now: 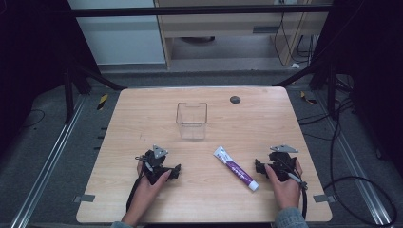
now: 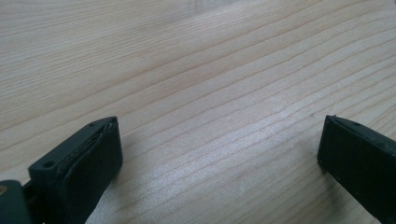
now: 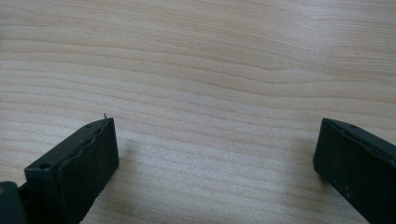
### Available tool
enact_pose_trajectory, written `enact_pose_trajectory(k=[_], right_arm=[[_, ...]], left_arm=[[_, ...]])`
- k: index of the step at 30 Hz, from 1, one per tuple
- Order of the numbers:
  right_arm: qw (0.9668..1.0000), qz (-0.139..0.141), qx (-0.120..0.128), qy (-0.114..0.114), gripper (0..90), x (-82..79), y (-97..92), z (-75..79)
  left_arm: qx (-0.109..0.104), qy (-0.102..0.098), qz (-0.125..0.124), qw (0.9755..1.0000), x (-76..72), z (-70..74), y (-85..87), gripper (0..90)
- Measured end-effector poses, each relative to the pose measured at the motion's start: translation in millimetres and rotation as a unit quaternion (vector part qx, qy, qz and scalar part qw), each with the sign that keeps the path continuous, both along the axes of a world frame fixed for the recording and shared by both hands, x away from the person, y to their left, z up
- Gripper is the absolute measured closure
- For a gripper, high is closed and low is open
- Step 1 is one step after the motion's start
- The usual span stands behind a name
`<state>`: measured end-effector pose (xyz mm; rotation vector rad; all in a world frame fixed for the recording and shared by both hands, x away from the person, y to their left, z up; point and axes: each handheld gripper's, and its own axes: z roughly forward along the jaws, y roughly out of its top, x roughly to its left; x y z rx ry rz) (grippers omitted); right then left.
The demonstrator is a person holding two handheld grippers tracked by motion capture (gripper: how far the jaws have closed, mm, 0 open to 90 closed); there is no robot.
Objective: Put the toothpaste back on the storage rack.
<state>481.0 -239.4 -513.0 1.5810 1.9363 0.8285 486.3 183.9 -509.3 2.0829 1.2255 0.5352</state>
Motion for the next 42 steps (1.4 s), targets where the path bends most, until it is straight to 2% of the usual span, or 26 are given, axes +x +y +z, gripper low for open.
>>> enact_pose_trajectory(k=[11,12,13,14,15,16,17,18,19,20,21,22,24,27,28,31,32,35,38,40,42], right_arm=[[1.0,0.003,0.004,0.0,1.0,-2.7,0.6,0.1],[0.9999,0.012,0.003,0.001,9.4,-3.9,-1.7,2.0],[0.9999,0.012,0.003,0.001,9.4,-3.9,-1.7,2.0],[0.9998,0.018,0.004,-0.003,15.2,-5.6,-2.8,4.2],[0.9998,0.016,0.001,-0.008,13.8,-8.1,-3.3,6.5],[0.9996,0.014,-0.006,-0.023,12.6,-13.2,-2.4,12.7],[0.9996,0.014,-0.006,-0.023,12.6,-13.2,-2.4,12.7],[0.9994,0.017,-0.004,-0.031,12.5,-18.0,-0.9,20.8],[0.9994,0.017,-0.004,-0.031,12.5,-18.0,-0.9,20.8],[0.9989,0.027,-0.004,-0.038,12.9,-22.5,1.5,29.8],[0.9989,0.027,-0.004,-0.038,12.9,-22.5,1.5,29.8],[0.9982,0.033,-0.004,-0.05,13.4,-30.5,7.0,39.6],[0.9978,0.039,-0.003,-0.054,13.3,-34.8,10.1,43.0],[0.9966,0.062,-0.01,-0.054,12.4,-44.6,19.0,48.8],[0.9957,0.078,-0.015,-0.047,13.0,-48.6,25.0,52.7],[0.9946,0.091,-0.017,-0.046,15.3,-50.7,31.3,56.1],[0.9927,0.112,-0.023,-0.039,17.8,-50.8,38.5,57.8],[0.9913,0.126,-0.023,-0.032,20.9,-50.1,46.4,58.3],[0.988,0.15,-0.031,-0.019,26.5,-47.4,58.9,59.7],[0.9869,0.157,-0.035,-0.018,27.3,-46.3,61.0,59.6],[0.9852,0.168,-0.032,-0.006,29.4,-43.5,68.0,58.4]], left_arm=[[0.0,0.0,0.0,1.0,0.3,0.0,-0.1,0.0],[0.0,0.0,0.0,1.0,0.4,0.0,-0.2,0.0],[0.0,0.0,0.0,1.0,0.4,0.0,-0.2,0.0],[0.0,0.0,0.0,1.0,0.5,0.0,-0.2,0.0],[0.0,0.0,0.0,1.0,0.5,0.0,-0.2,0.0],[0.0,0.0,0.0,1.0,0.6,0.0,-0.2,0.0],[0.0,0.0,-0.001,1.0,0.6,0.0,-0.2,0.0],[0.0,0.0,-0.001,1.0,0.7,0.0,-0.2,0.0],[0.0,0.0,-0.001,1.0,0.7,0.0,-0.2,0.0],[0.0,0.0,-0.001,1.0,0.7,0.0,-0.2,0.0],[0.0,0.0,-0.001,1.0,0.7,0.0,-0.2,0.0],[0.0,0.0,-0.001,1.0,0.7,0.0,-0.2,0.0],[-0.001,0.0,0.0,1.0,0.7,0.0,-0.4,0.0],[-0.001,0.0,0.0,1.0,0.7,0.0,-0.3,0.0],[0.0,0.0,0.0,1.0,0.7,0.0,-0.3,0.0],[-0.001,0.0,0.0,1.0,0.8,0.0,-0.3,0.0],[-0.001,0.0,-0.001,1.0,0.8,0.0,-0.4,0.0],[-0.001,0.0,-0.001,1.0,1.0,0.0,-0.4,0.0],[-0.001,0.0,-0.001,1.0,1.0,0.0,-0.5,0.0],[-0.001,0.0,0.0,1.0,1.0,-0.1,-0.5,0.0],[0.0,0.0,-0.001,1.0,1.0,0.1,-0.3,0.0]])
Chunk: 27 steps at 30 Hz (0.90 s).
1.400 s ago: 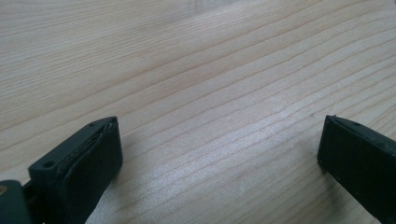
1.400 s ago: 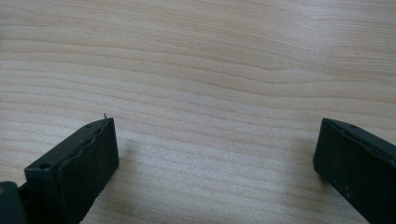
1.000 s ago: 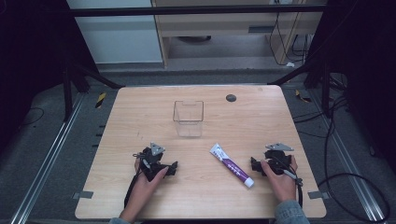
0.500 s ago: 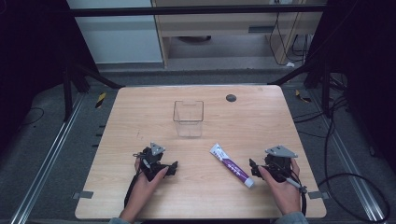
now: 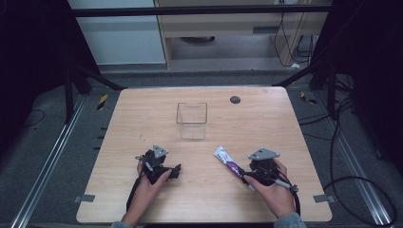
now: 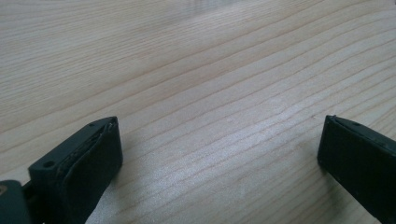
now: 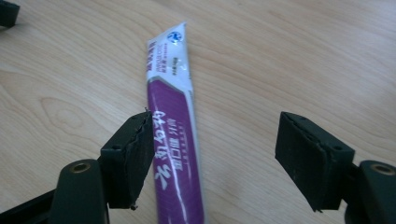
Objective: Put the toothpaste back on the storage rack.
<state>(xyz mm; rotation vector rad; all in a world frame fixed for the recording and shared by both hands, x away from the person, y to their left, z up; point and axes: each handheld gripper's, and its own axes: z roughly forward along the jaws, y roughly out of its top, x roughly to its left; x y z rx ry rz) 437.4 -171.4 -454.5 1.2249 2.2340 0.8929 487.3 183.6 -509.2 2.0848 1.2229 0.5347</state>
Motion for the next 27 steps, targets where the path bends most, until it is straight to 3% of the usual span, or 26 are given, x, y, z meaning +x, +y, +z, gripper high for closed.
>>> enact_pose_trajectory(k=[11,20,27], right_arm=[[0.9994,0.027,-0.017,0.015,33.2,9.0,18.0,0.4],[0.9979,0.048,-0.035,0.024,44.9,19.4,34.1,3.6],[0.9967,0.056,-0.045,0.037,48.5,26.4,40.7,4.5]], left_arm=[[0.0,0.0,0.0,1.0,0.0,0.0,0.0,0.0],[0.0,0.0,0.0,1.0,0.0,0.0,0.0,0.0],[-0.001,0.0,0.001,1.0,0.0,-0.1,-0.2,0.0]])
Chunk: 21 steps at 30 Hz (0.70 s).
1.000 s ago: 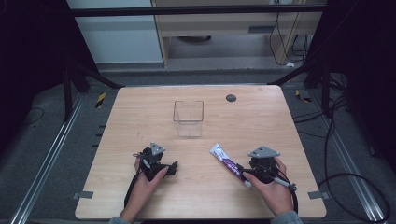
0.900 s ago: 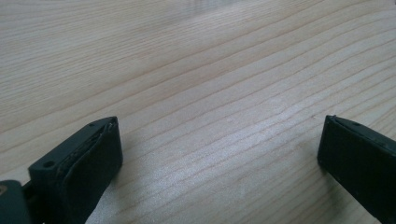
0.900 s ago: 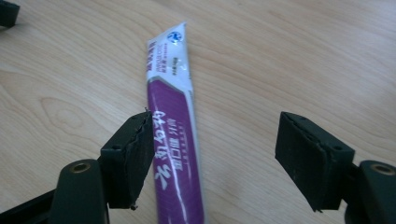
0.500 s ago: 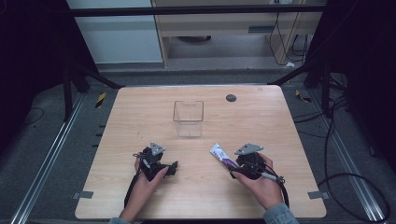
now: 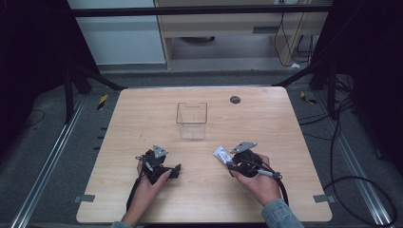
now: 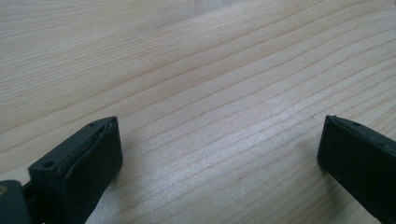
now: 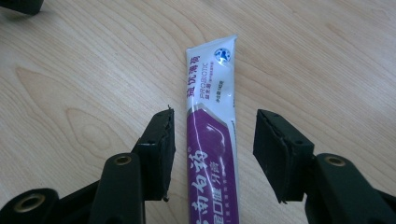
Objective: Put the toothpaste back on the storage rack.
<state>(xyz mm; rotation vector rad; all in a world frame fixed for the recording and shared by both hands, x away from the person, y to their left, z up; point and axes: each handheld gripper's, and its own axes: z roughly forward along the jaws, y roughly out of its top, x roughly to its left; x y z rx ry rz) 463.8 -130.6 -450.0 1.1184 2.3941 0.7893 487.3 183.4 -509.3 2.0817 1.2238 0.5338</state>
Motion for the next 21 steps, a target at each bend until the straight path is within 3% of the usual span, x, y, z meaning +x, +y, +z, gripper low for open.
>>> enact_pose_trajectory(k=[21], right_arm=[[0.9995,0.008,-0.018,0.024,57.5,17.2,15.1,-6.5]], left_arm=[[0.001,0.0,-0.001,1.0,0.3,0.1,-0.2,0.0]])
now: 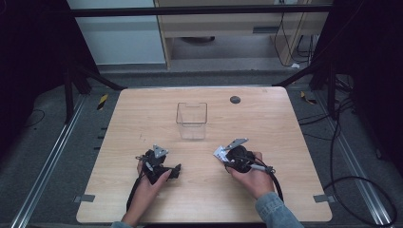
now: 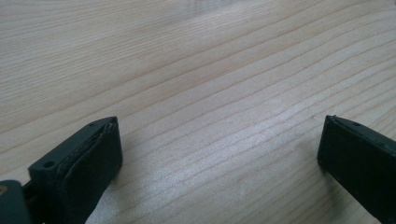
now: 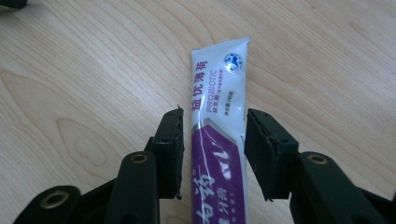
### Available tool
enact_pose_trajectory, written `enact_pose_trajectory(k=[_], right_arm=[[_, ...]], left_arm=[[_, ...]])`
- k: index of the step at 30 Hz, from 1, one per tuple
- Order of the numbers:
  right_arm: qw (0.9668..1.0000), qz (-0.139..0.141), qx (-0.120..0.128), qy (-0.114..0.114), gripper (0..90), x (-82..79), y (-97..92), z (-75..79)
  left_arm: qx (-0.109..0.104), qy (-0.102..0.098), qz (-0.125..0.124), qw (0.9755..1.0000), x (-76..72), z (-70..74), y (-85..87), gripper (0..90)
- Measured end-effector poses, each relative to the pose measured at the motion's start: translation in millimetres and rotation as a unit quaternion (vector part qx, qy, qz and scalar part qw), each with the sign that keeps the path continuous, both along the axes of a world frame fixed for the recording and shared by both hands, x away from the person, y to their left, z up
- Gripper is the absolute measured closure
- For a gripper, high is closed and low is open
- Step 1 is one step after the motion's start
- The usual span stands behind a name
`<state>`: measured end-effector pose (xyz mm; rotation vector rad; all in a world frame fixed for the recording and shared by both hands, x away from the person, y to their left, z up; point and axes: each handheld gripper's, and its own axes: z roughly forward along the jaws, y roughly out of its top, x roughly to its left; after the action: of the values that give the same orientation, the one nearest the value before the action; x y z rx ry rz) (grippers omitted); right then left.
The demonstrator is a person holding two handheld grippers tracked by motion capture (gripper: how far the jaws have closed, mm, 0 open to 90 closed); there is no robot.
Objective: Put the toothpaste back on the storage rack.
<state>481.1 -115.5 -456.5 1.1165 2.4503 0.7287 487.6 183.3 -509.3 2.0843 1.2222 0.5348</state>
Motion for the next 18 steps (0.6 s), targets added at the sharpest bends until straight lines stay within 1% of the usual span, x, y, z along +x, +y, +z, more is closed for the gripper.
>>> enact_pose_trajectory(k=[1,5,9,10,18], right_arm=[[1.0,0.0,0.001,0.001,57.4,0.4,1.7,-0.8],[1.0,-0.002,-0.009,0.001,55.0,3.9,7.3,-6.1],[0.9998,-0.004,-0.017,0.003,55.3,7.3,10.1,-9.5],[0.9998,-0.006,-0.019,0.007,55.4,8.5,10.6,-10.6],[0.9995,-0.007,-0.028,0.012,56.5,12.2,14.6,-14.0]], left_arm=[[0.0,0.0,0.0,1.0,0.0,0.0,0.0,0.0],[-0.001,0.0,0.0,1.0,0.0,-0.1,-0.2,0.0],[-0.001,0.0,0.001,1.0,0.0,-0.1,-0.2,0.0],[-0.001,0.0,0.0,1.0,0.0,-0.1,-0.2,0.0],[0.0,0.0,0.0,1.0,0.1,0.0,-0.2,0.0]])
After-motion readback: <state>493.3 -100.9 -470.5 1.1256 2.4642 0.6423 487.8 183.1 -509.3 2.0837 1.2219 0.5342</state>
